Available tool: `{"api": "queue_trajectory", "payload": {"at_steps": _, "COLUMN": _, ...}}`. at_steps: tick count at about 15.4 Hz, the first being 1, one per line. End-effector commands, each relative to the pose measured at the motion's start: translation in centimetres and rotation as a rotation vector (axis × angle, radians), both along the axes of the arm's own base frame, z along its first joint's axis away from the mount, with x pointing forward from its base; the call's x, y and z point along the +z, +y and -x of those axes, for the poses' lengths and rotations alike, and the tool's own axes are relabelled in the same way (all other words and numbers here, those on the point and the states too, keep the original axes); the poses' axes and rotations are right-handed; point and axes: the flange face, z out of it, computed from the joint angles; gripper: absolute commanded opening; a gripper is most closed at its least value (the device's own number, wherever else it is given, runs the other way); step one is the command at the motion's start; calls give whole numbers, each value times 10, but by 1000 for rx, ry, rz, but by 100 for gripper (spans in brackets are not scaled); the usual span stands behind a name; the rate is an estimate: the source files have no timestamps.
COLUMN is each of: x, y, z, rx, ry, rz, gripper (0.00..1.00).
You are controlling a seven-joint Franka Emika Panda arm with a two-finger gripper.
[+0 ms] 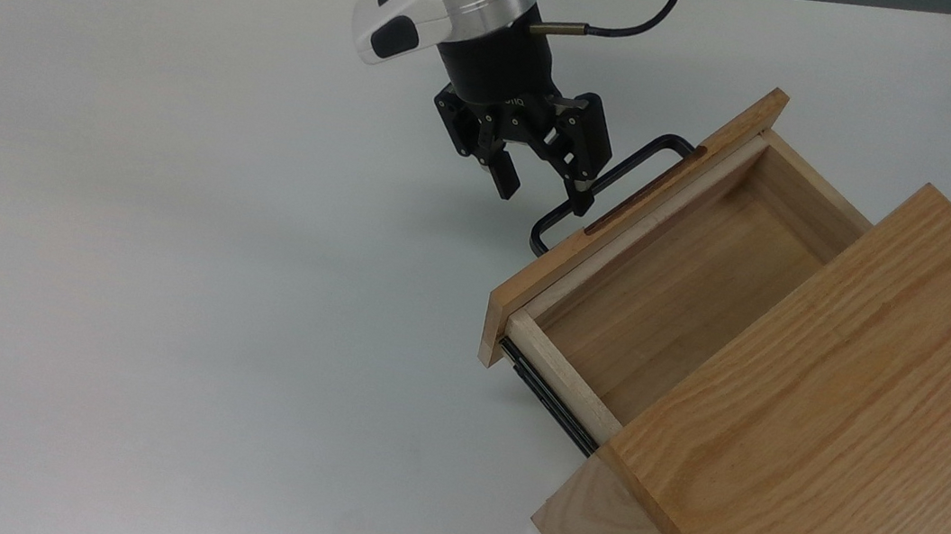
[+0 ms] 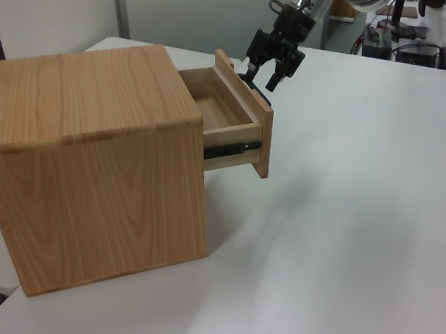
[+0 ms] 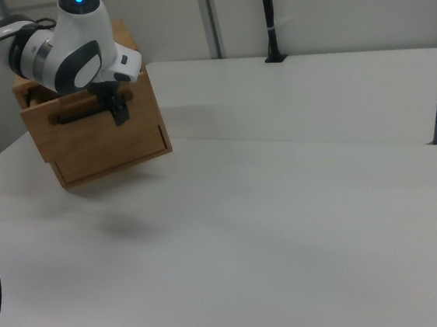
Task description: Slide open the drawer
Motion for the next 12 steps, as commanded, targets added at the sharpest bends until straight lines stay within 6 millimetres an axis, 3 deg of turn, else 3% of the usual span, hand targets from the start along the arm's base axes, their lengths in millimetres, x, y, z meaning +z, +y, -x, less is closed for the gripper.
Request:
{"api": "queue_trajectory", "payload": {"at_steps": 1, "x": 6, "y": 5, "z": -4, "rx": -5, "ry": -22, "rz": -27, "gripper": 79}}
{"api": "queue_trajectory", "payload": {"at_steps": 2, "x": 1, "y": 12, "z": -5, "rx": 4, "ry": -20, "rz": -31, "gripper": 70}}
{"api": "queue_trajectory", "payload": {"at_steps": 5, "x": 0, "y": 12, "z": -5, "rx": 3, "ry": -18, "rz": -34, "gripper": 18}}
{"api": "queue_trajectory", "payload": {"at_steps": 8, "x": -6, "y": 12, "z": -6, "rx": 4, "ry": -7, "rz": -31, "gripper": 0}}
{"api": "queue_trajectory", "payload": {"at_steps": 12, "x": -1, "y": 4, "z": -2, "rx": 3, "ry": -6, "rz": -22, "gripper": 0}}
